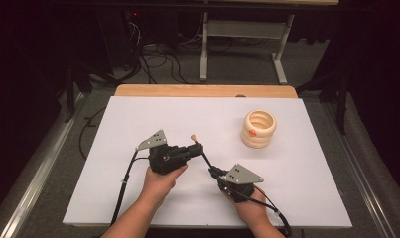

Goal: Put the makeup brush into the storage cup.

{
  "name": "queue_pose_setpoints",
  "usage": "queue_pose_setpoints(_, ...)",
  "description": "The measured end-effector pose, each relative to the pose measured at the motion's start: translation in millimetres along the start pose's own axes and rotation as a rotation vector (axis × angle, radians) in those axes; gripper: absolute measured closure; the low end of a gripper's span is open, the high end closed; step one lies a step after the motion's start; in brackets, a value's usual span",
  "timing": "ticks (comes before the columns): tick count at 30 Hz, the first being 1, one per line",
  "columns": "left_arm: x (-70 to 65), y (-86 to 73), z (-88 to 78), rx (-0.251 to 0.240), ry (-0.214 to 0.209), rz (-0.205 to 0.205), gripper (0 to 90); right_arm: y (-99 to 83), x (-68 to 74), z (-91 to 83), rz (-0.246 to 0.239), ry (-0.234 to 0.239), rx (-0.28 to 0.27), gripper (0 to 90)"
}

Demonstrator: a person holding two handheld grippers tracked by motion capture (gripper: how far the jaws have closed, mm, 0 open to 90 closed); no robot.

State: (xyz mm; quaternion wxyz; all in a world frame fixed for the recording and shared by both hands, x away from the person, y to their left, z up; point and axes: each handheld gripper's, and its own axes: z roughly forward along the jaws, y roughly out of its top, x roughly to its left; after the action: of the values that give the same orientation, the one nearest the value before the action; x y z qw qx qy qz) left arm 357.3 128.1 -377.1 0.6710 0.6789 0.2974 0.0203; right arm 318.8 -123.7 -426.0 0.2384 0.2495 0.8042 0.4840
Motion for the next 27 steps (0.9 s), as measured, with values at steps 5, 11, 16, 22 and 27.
queue_pose_setpoints(5, -3.2, -0.3, 0.2, -0.003, 0.0, 0.019, 83.9, -0.1, 0.7, 0.6, 0.001, 0.005, -0.001, 86.7)
queue_pose_setpoints(11, -4.5, -1.0, 0.2, 0.008, 0.012, 0.04, 84.0, 0.1, -0.1, 0.8, 0.007, 0.008, 0.0, 75.1)
queue_pose_setpoints(16, -6.9, -4.5, 4.0, 0.041, 0.032, 0.071, 84.0, 1.5, -2.2, -1.0, 0.024, 0.013, -0.018, 71.8)
queue_pose_setpoints(22, -12.5, -9.9, 11.0, 0.07, 0.041, 0.102, 84.0, 4.8, -2.4, -5.2, 0.022, 0.014, -0.047, 71.7)
queue_pose_setpoints(27, -16.5, -13.1, 15.4, 0.082, 0.039, 0.121, 84.0, 9.9, -2.9, -9.9, 0.024, 0.012, -0.078, 72.3)
